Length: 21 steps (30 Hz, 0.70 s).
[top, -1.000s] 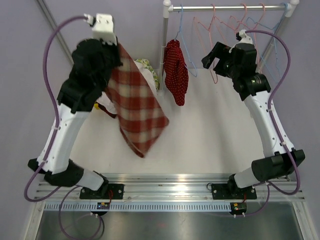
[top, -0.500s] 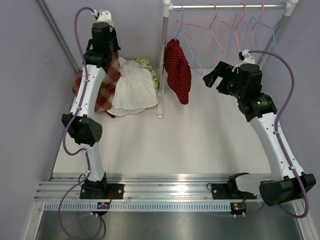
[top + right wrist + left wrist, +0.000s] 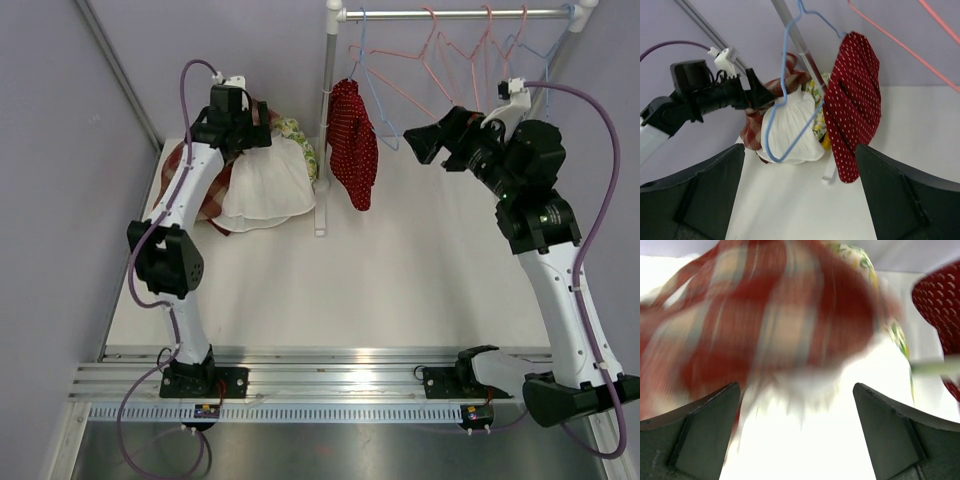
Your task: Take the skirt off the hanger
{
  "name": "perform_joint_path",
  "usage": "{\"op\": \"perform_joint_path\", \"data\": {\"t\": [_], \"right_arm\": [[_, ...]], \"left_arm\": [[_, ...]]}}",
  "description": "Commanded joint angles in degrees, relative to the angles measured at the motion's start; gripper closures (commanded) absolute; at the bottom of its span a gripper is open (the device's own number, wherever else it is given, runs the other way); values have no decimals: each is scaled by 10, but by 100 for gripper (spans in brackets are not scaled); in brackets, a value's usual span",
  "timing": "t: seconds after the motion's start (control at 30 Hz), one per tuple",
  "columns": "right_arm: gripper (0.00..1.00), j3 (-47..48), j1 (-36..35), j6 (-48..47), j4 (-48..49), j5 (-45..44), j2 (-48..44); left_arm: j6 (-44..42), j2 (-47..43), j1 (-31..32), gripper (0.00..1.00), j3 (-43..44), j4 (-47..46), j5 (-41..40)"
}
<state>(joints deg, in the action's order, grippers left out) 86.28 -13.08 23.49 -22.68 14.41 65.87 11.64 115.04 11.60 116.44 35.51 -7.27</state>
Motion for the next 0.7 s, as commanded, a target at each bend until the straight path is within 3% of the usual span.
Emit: {"op": "perform_joint_path", "data": {"t": [0.0,0.13,0.3,0.5,0.67], "right_arm": [[0,67,1,-24,38,40,29],[1,157,1,-28,35,51,115],[0,254,-2,-9,41,75,220],[1,387,-33,8,24,85,353],[3,505,-80,-6,-25,69,448]], "left_arm": [[-11,-172,30,1,-43,-58,-14],[-15,-262,72,1,-107,4,-60],[2,-430,141,1,-327,-21,-89],[68,-581,195,1,-515,-12,-101],[95,-638,232,1,-557,26,-122]]}}
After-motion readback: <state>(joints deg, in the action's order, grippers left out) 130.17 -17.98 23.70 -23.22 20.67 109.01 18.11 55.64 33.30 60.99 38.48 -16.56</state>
